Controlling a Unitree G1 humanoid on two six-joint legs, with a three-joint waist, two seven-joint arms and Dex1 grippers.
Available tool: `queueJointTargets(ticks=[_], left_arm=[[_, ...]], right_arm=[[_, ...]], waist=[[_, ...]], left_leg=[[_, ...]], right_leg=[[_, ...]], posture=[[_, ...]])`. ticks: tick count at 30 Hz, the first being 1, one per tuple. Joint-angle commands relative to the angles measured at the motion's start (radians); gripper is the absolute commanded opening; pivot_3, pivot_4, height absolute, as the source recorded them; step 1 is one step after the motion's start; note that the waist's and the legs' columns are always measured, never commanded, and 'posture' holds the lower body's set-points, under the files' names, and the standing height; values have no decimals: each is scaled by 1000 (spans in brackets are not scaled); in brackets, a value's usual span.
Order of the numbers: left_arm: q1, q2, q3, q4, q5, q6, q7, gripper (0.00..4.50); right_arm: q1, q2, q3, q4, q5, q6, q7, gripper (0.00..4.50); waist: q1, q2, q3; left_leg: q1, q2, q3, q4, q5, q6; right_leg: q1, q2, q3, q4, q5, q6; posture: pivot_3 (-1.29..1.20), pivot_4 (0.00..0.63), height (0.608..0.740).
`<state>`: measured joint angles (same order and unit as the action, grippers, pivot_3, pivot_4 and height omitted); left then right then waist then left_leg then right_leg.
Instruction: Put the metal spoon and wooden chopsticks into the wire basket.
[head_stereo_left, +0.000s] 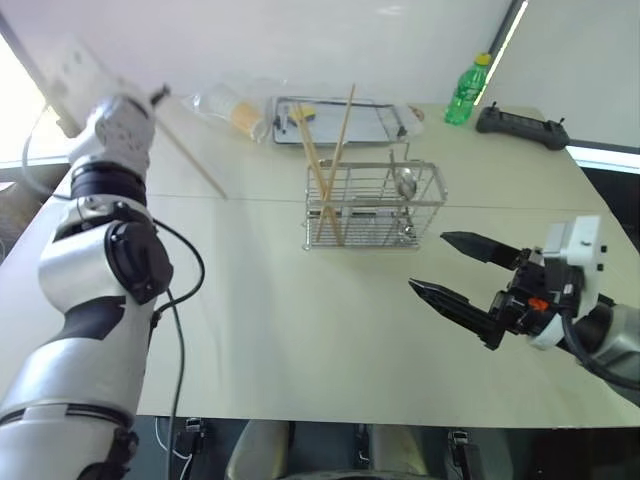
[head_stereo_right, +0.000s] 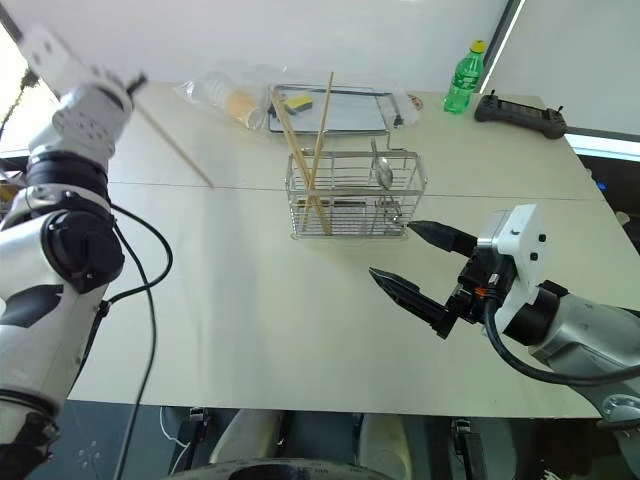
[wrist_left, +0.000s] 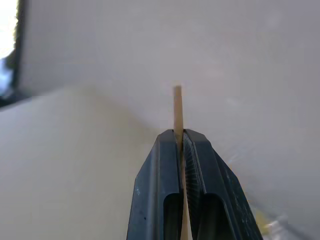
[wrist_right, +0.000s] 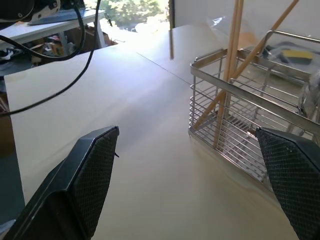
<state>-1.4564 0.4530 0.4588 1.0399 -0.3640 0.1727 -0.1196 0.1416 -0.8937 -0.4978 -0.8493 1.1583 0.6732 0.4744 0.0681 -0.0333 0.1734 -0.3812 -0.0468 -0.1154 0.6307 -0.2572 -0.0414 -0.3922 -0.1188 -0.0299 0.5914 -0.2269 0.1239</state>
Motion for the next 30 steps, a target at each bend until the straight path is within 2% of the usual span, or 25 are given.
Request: queueJointTargets(ticks=[1,3,7,11,15,19,28,30], left_arm=[[-37,-56,-45,-248,-144,82,-336,52],[4,-75,-70,-400,-195,137,-414,52],[75,-111,-112,-643,-289,265,-464,52],[201,-145,-215,-871,-306,343,-495,52],[233,-147,-202,-901,-330,389,-450,52],[288,-127,-254,-931,-278,363,-480,52],[415,-158,-315,-973,-252,362,-495,52],[445,-161,-331,-989,-255,375,-506,711]], right_arm=[[-22,-17,-12,-3,28,-1,-10,4500],[-25,-19,-10,-2,29,1,-10,4500],[-21,-24,-22,-1,39,10,-7,4500],[-10,-32,-37,-4,49,17,-10,4500],[2,-41,-60,-5,64,18,-15,4500],[12,-43,-73,-5,66,16,-20,4500],[0,-41,-64,-2,61,10,-27,4500],[-1,-41,-65,3,59,8,-24,4500]], waist=[[-4,1,-1],[-15,5,-2],[-50,8,-3],[-58,8,-3],[-55,8,-2],[-55,10,-3],[-53,9,-3],[-53,9,-3]], left_leg=[[-1,0,0,0,0,0],[-1,1,1,-1,-1,2],[2,1,2,-2,-1,3],[5,3,1,-2,-1,3],[6,3,1,1,-1,4],[6,3,1,1,-1,4],[4,3,0,0,-1,4],[5,3,0,0,-1,4]], right_leg=[[0,0,0,-1,0,0],[0,-1,0,-4,1,1],[-1,1,1,0,1,1],[0,3,1,4,0,1],[2,3,1,3,0,2],[3,3,1,3,-2,-1],[2,3,1,2,1,-1],[2,3,1,2,1,-2]], posture=[[0,150,709],[0,150,709],[0,150,709],[0,150,709],[0,150,709],[0,150,709],[0,150,709],[0,150,709]])
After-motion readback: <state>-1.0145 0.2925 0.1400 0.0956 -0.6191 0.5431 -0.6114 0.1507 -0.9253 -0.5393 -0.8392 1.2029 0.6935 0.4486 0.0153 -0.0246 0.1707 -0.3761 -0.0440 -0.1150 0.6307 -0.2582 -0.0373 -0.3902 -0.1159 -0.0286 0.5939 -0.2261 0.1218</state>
